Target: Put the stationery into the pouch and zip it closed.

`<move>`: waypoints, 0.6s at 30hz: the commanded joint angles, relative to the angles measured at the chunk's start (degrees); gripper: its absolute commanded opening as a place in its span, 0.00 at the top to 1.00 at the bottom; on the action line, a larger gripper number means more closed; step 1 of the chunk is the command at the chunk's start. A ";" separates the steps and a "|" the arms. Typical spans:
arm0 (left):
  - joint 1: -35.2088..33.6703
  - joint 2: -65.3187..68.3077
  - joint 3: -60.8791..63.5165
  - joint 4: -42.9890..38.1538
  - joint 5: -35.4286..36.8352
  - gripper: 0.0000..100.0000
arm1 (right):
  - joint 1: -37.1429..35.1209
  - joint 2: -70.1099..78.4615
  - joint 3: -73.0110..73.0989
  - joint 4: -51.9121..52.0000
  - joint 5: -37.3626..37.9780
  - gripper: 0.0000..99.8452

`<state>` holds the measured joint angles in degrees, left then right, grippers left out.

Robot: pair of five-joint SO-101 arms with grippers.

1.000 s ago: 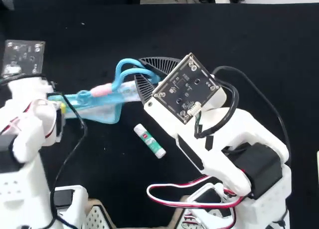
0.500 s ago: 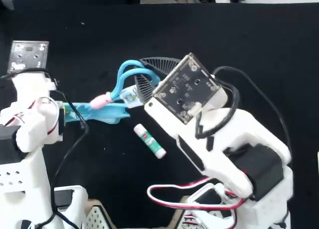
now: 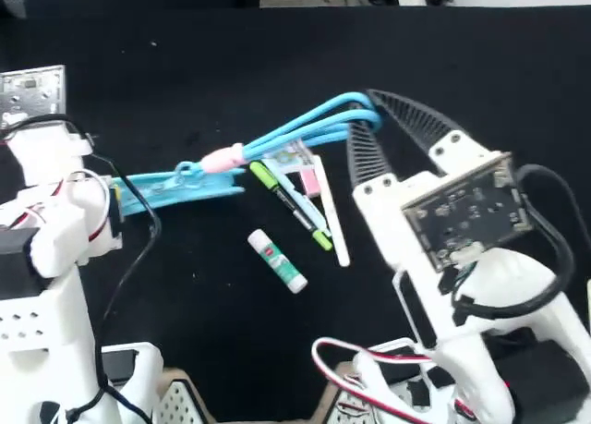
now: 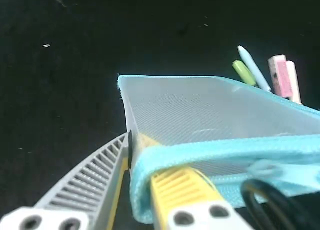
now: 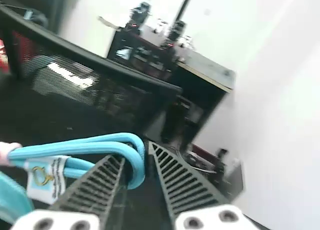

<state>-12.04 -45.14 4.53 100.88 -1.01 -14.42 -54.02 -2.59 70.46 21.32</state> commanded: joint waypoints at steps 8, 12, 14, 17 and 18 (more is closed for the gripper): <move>3.21 0.53 -4.53 -0.26 2.90 0.97 | 13.89 -0.57 -1.01 -0.09 -0.53 0.99; -0.75 0.53 -2.24 -2.64 2.73 0.97 | 18.11 -0.57 -1.36 -0.35 -3.69 0.99; -2.95 0.53 -0.57 -4.31 2.64 0.97 | 18.20 -0.48 -0.84 -0.53 -4.92 0.99; -3.30 0.53 1.36 -4.75 2.64 0.97 | 18.64 -0.48 0.92 -1.32 -4.92 0.99; -3.30 0.53 1.98 -4.75 2.64 0.97 | 18.64 -0.48 1.63 -1.41 -4.92 0.99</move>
<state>-13.27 -44.88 5.05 97.27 2.33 1.76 -54.11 -1.45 70.46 17.19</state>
